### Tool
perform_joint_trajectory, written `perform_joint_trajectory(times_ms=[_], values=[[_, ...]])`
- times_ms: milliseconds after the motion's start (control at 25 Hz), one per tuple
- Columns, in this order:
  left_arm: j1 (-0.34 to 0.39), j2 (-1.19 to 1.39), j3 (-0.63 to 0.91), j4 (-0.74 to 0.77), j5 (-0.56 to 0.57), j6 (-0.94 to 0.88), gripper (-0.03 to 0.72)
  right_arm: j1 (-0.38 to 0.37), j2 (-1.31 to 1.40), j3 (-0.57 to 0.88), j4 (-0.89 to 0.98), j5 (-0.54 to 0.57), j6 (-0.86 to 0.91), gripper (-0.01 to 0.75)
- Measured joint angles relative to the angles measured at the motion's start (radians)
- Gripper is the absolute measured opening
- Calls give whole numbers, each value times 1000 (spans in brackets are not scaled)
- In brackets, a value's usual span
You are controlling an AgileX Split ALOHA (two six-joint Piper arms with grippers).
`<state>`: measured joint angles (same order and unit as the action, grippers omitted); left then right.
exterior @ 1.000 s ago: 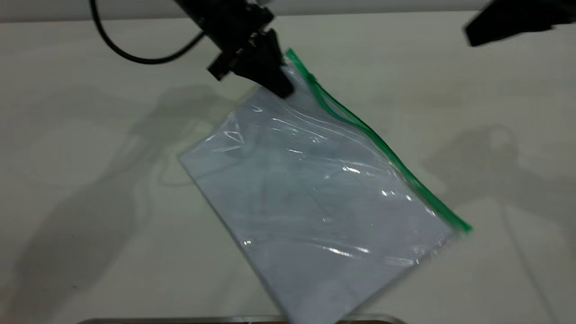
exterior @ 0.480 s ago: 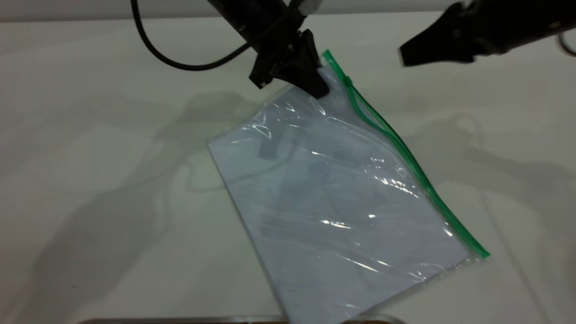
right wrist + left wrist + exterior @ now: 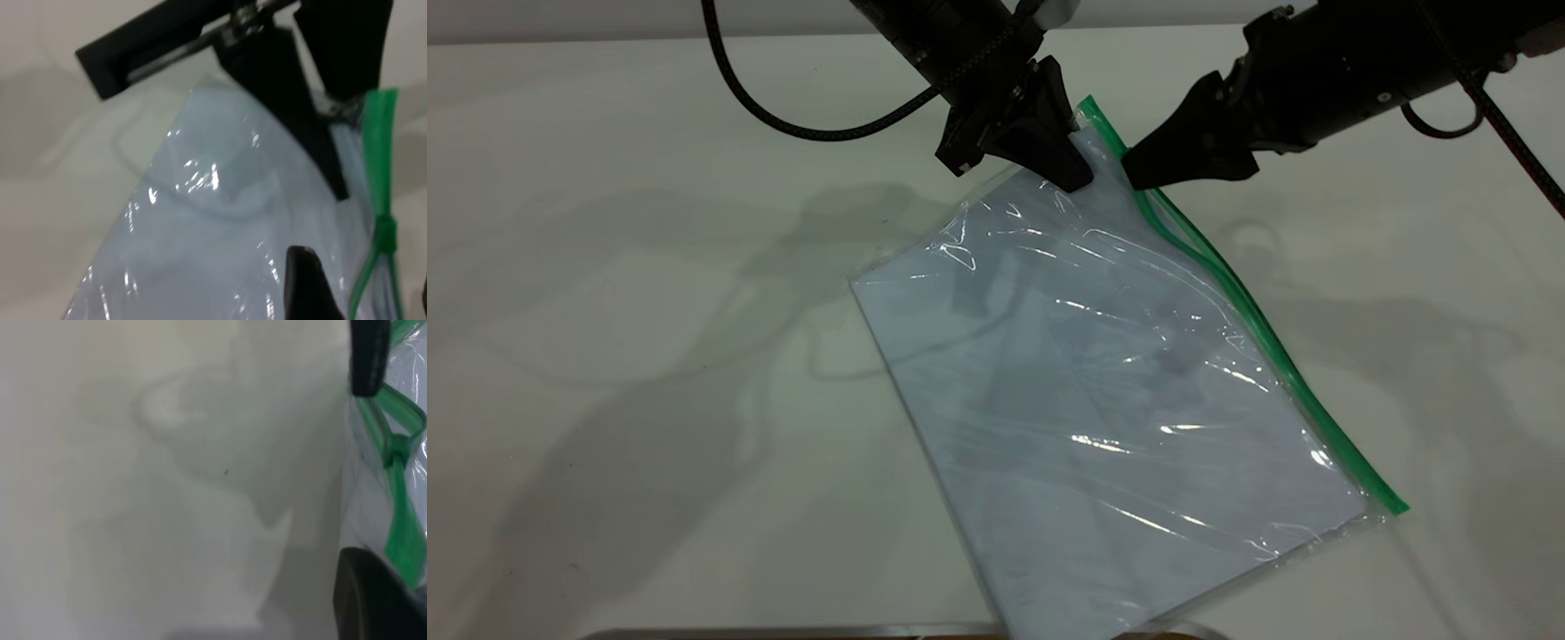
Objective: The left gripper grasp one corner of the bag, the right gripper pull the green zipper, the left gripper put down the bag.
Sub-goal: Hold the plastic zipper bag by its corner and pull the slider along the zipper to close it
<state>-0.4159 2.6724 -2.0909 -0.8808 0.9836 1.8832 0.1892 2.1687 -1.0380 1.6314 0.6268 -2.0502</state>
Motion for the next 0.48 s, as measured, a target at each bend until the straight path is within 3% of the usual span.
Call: perform_joint_trajectory(times_ms=[480], values=[[0,0,0,-110,0,3,58,0,1,-13,30,-40,-11,453]])
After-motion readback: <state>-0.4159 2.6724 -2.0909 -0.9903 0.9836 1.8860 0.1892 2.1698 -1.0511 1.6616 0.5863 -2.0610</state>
